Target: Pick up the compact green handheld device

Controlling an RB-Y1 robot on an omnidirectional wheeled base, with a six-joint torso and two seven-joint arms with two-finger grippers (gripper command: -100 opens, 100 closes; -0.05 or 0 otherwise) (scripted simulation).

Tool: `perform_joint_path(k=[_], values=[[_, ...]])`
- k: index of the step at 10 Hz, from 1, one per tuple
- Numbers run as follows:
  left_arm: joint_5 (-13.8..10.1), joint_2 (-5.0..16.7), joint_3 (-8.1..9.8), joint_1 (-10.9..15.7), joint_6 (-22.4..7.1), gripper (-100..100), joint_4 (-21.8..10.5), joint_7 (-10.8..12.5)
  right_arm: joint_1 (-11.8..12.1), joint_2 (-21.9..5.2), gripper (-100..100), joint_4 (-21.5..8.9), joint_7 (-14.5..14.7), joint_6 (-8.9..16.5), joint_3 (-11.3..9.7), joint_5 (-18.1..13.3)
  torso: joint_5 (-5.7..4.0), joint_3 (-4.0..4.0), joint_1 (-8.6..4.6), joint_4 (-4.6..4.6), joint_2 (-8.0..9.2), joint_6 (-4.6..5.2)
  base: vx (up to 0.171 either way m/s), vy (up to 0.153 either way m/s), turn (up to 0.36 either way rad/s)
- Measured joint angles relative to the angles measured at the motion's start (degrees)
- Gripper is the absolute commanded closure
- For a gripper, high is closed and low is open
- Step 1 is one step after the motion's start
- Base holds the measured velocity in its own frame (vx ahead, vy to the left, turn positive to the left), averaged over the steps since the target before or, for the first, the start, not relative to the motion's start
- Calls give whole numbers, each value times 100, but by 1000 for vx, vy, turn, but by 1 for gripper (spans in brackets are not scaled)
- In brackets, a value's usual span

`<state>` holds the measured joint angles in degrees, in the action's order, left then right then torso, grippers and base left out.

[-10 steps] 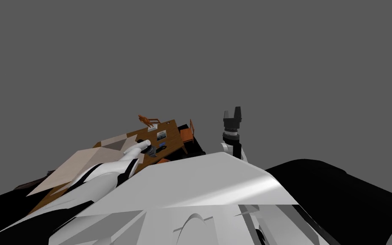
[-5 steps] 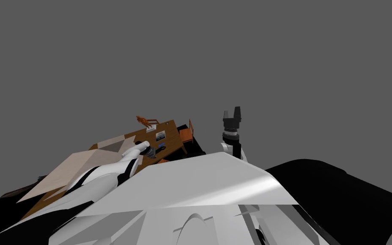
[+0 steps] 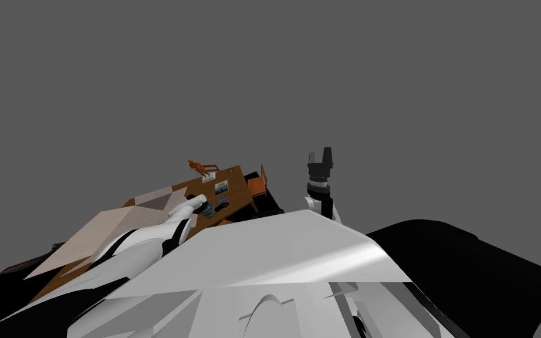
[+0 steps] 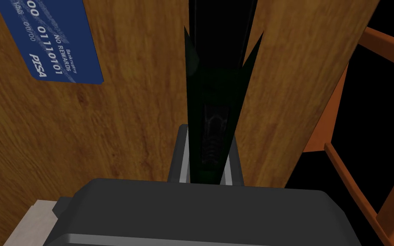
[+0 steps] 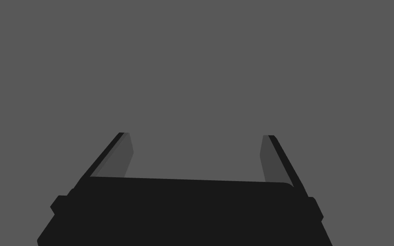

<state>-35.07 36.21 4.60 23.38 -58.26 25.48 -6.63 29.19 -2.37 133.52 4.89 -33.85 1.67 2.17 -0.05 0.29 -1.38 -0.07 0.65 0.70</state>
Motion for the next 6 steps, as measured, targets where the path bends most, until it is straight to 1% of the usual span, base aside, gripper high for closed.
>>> perform_joint_path(k=[1, 2, 3, 4, 6], values=[[0, 0, 0, 0, 1, 100, 0, 0, 0, 0, 0, 0, 0, 0, 0, 0, 0, -1, 0, 0, -1, 0, 15, 0, 152], [-72, 17, -155, -50, -55, 100, 202, 119, 1, 0, 0, 0, 0, 0, 0, 0, -2, -2, 1, -1, -3, -6, 36, 7, 245], [-200, 86, -326, -137, -174, 100, 544, 318, 1, 0, 0, 0, 0, 0, 1, 0, -5, -3, 4, 1, -7, -9, 30, 10, 84], [-269, 116, -495, -83, -180, 100, 535, 388, 0, 0, 0, 0, 0, 0, 0, 0, -2, -4, 3, 0, -9, -1, 28, 18, 126], [-406, 144, -849, -73, -184, 100, 767, 594, 0, 0, 0, 0, 0, 0, 0, 0, -4, -2, 0, 3, -7, -2, 26, 12, 97]])
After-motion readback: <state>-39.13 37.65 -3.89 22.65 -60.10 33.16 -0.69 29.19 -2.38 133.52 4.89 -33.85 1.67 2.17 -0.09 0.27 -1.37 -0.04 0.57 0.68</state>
